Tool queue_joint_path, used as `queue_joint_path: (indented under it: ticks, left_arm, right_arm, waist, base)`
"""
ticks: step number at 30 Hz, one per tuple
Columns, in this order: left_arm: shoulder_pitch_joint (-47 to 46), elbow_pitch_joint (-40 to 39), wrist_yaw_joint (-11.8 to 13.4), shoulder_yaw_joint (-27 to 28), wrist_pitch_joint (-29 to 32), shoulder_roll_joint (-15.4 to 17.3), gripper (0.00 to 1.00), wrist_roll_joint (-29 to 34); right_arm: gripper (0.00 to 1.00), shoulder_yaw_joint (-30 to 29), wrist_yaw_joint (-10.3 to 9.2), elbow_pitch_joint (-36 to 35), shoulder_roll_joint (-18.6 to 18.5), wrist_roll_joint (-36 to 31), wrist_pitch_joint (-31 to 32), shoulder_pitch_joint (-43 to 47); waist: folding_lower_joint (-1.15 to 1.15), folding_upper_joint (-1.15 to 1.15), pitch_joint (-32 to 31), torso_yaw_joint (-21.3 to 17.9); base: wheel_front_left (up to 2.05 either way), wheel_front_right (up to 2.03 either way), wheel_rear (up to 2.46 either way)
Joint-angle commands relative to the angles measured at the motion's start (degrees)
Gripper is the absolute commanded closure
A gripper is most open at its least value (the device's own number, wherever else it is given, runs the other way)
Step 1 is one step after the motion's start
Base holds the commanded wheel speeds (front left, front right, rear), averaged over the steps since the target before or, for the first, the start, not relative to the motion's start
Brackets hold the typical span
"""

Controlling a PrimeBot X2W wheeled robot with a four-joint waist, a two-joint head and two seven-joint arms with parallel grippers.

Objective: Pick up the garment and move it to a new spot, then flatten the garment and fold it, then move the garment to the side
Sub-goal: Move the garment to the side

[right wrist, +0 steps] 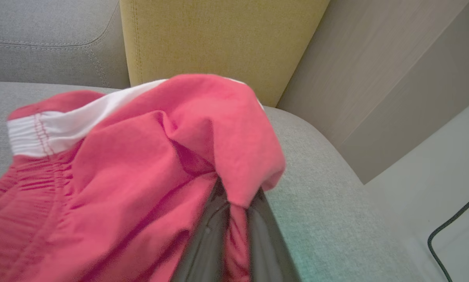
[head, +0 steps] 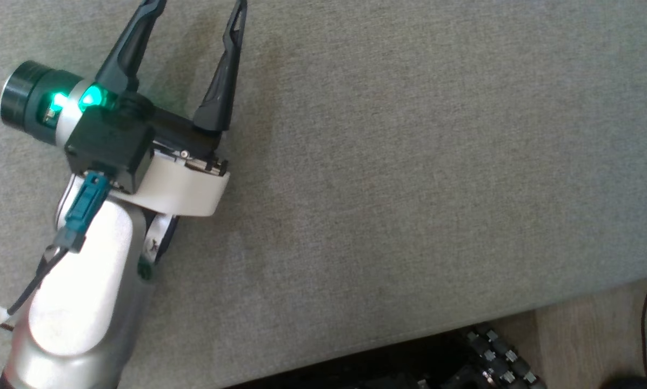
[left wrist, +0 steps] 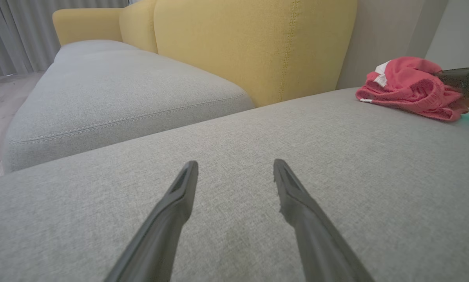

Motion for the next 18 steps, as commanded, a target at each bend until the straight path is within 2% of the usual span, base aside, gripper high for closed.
queue_joint_path:
  ticks: [1,2,3,4,5,12,18]
  left_arm:
    - [-0.34,-1.49,0.28,1.32,0.24,1.63,0.00,0.69]
    - [-0.29,-1.43,0.37,1.35,0.19,1.68,0.00,0.65]
    - [-0.21,-1.33,0.46,1.39,0.13,1.70,0.00,0.56]
    - [-0.13,-1.18,0.56,1.41,0.02,1.68,0.00,0.45]
    - [-0.05,-0.99,0.62,1.41,-0.16,1.63,0.00,0.30]
    - [1.32,1.10,1.16,1.29,-1.55,1.11,0.00,-0.98]
    - [4.60,3.81,2.12,1.71,-3.30,0.28,0.00,-3.08]
  right_arm:
    - [1.00,0.20,-0.04,-0.81,-1.05,0.27,-0.82,-0.25]
    - [0.89,0.31,-0.04,-0.50,-0.74,0.58,-1.25,-0.24]
    - [0.64,0.46,-0.04,-0.05,-0.42,0.77,-1.53,-0.11]
    - [0.19,0.63,-0.04,0.37,-0.04,0.91,-1.80,0.08]
    - [0.00,0.26,-0.04,1.02,0.25,1.33,-2.09,0.26]
    - [0.00,-2.17,-0.04,5.41,1.97,2.14,-3.74,3.74]
    - [0.00,-5.00,-0.04,5.98,4.19,4.08,-4.33,9.48]
  waist:
    - [0.00,0.00,0.03,-0.14]
    - [0.00,0.00,-0.11,-0.30]
    - [0.00,0.00,-0.31,-0.50]
    - [0.00,0.00,-0.59,-0.70]
    - [0.00,0.00,-0.99,-0.88]
    - [0.00,0.00,-5.56,-1.81]
    - [0.00,0.00,-11.63,-1.46]
  base:
    - [0.00,0.00,0.00]
    - [0.00,0.00,0.00]
    - [0.00,0.00,0.00]
    - [0.00,0.00,0.00]
    - [0.00,0.00,0.00]
    - [0.00,0.00,0.00]
    - [0.00,0.00,0.00]
